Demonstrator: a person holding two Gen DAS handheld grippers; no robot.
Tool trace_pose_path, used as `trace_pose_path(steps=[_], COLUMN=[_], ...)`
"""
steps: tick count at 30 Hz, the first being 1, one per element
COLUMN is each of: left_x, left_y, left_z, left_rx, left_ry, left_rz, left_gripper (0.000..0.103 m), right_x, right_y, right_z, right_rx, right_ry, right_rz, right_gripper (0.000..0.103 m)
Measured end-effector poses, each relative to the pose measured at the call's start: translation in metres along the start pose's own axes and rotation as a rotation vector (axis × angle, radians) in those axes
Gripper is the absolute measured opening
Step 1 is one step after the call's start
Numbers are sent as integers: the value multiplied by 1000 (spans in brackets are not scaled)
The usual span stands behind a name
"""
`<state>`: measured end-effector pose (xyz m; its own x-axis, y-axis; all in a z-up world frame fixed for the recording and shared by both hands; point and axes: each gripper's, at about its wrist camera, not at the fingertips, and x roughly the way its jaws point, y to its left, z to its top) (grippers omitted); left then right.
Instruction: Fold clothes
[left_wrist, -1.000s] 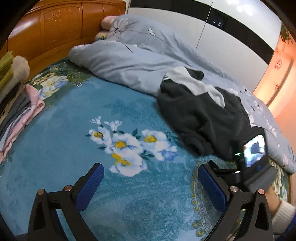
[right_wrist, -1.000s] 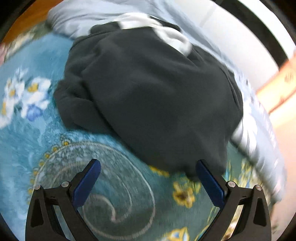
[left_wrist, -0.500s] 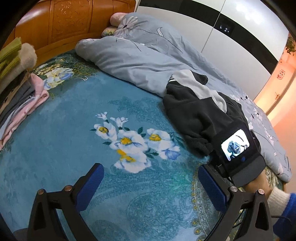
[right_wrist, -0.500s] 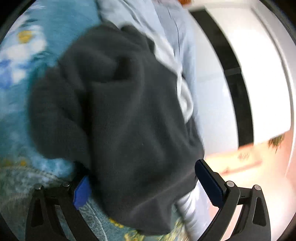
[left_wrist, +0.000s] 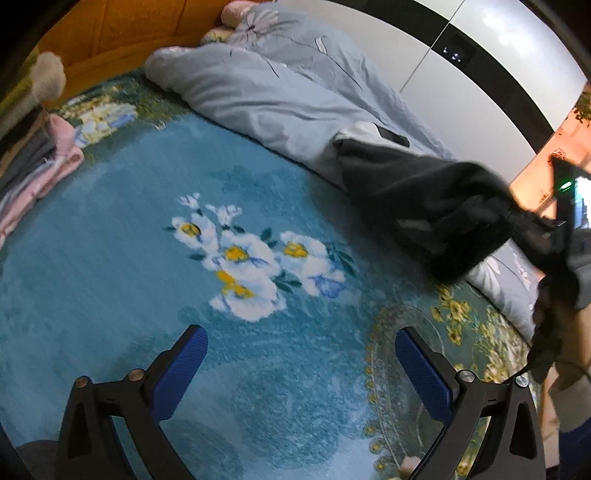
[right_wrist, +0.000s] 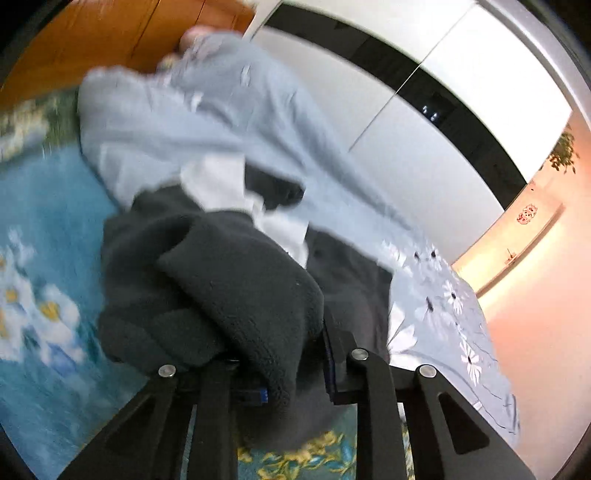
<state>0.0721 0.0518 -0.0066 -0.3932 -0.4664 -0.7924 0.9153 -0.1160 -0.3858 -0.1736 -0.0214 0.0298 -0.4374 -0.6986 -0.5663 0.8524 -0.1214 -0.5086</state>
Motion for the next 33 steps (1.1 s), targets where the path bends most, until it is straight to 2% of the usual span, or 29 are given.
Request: trace_pose_path(steps=[1, 2, 9, 12, 15, 21, 25, 28, 33], left_x=[0, 0, -9, -19, -31, -56, -65, -63, -57], left_y=[1, 2, 17, 22, 27, 42, 51, 55, 55], left_z=[0, -1, -2, -1, 0, -1, -2, -2, -3], left_rx=[-7, -14, -91, -120, -145, -202, -245, -266, -270], left_ry=[1, 2, -30, -72, -111, -199, -230, -218, -183], left_rz=[-4, -9, -94, -149, -190, -249, -280, -258, -254], left_gripper=[103, 103, 103, 103, 103, 103, 103, 103, 103], right_x=[-2, -8, -79, -104, -146, -226, -265, -251, -161], right_y=[-10, -17, -46, -53, -58, -63, -68, -62, -28], right_z=[-12, -9, 34, 45, 48, 59, 56, 49, 5], right_rx=[18, 33, 78, 88, 117, 126, 113, 119, 140], right_ry=[-16, -31, -146, -199, -265, -423, -515, -455, -131], right_rz=[5, 10, 22, 59, 122, 245, 281, 275, 330], right_gripper=[21, 21, 20, 19, 19, 18, 18, 18, 18])
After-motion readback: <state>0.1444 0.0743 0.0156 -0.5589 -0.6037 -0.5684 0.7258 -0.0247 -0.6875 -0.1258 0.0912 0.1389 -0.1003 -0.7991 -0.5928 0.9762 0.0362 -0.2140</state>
